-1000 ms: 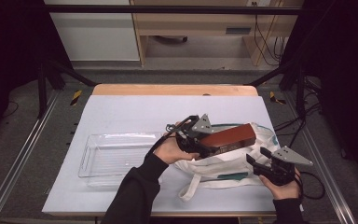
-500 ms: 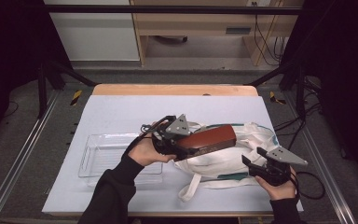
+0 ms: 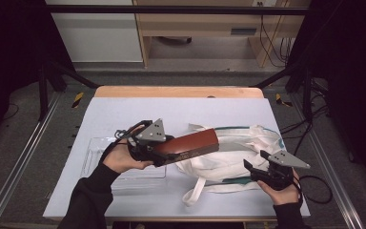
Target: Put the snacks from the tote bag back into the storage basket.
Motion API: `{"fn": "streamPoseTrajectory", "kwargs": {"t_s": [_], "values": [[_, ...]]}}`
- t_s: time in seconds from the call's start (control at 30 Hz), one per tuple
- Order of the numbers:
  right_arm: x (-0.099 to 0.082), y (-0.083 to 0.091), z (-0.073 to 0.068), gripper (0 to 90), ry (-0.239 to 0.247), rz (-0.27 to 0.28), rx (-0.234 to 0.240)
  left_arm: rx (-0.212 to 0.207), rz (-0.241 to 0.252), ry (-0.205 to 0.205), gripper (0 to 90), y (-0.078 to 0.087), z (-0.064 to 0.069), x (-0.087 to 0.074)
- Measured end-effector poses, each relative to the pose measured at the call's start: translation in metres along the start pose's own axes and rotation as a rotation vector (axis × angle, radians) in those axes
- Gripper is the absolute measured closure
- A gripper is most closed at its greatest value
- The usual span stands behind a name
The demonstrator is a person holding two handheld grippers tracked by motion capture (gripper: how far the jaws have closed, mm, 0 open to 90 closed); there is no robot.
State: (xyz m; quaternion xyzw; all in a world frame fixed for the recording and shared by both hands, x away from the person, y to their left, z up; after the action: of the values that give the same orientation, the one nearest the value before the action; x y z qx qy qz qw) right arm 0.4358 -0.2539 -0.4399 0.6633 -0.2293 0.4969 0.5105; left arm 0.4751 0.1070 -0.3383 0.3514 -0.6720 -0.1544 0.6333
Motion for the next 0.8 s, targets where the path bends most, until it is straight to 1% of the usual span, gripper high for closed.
{"fn": "streamPoseTrajectory", "kwargs": {"t_s": [0.07,0.13,0.2,0.23,0.3,0.33,0.37,0.5,0.53,0.57,0.63,0.67,0.7,0.73,0.8], "values": [[0.0,-0.001,-0.002,26.1,0.007,0.001,0.003,0.004,-0.007,-0.005,43.2,0.006,-0.003,-0.007],[0.001,-0.002,-0.004,24.3,0.01,0.002,0.007,0.006,-0.003,0.005,43.2,0.011,-0.004,-0.014],[0.002,-0.003,-0.006,22.6,0.015,0.006,0.01,0.018,-0.018,0.001,43.2,0.015,-0.007,-0.019],[0.002,-0.003,-0.007,21.6,0.014,0.006,0.012,0.022,-0.019,0.011,43.2,0.017,-0.007,-0.022],[0.003,-0.003,-0.009,20.2,0.017,0.012,0.015,0.026,-0.024,0.011,43.2,0.022,-0.011,-0.028],[0.003,-0.002,-0.01,19.9,0.019,0.015,0.018,0.026,-0.015,0.018,43.2,0.026,-0.013,-0.033],[0.003,-0.002,-0.01,19.9,0.019,0.015,0.018,0.026,-0.015,0.018,43.2,0.026,-0.013,-0.033],[0.005,-0.002,-0.012,19.3,0.025,0.017,0.016,0.029,-0.023,0.009,43.2,0.036,-0.016,-0.046],[0.005,-0.002,-0.012,19.3,0.025,0.017,0.016,0.029,-0.023,0.009,43.2,0.036,-0.016,-0.046],[0.005,-0.002,-0.012,19.2,0.024,0.018,0.015,0.03,-0.019,0.016,43.2,0.038,-0.016,-0.049],[0.005,-0.001,-0.012,19.1,0.027,0.018,0.012,0.026,-0.021,0.017,43.2,0.04,-0.017,-0.055],[0.006,-0.001,-0.012,19.1,0.027,0.019,0.012,0.025,-0.014,0.028,43.2,0.041,-0.016,-0.059],[0.006,-0.001,-0.012,19.0,0.027,0.019,0.012,0.026,-0.015,0.031,43.2,0.043,-0.017,-0.062],[0.006,-0.001,-0.012,18.9,0.027,0.02,0.012,0.026,-0.027,0.024,43.2,0.045,-0.018,-0.066],[0.005,-0.001,-0.012,18.9,0.028,0.018,0.007,0.031,-0.023,0.026,43.2,0.052,-0.018,-0.075]]}}
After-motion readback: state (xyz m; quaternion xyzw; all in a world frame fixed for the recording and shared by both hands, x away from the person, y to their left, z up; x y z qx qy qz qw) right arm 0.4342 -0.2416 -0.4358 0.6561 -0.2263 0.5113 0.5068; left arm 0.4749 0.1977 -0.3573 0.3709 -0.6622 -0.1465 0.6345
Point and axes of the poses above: each handheld gripper's, and its own axes: y roughly backward along the jaws, x roughly out of its top, z roughly to its right, the point moved 3 cm from there along -y, roughly forward along the jaws, and after that the axes turned 1 degree about -x, right-handed, at the moved point
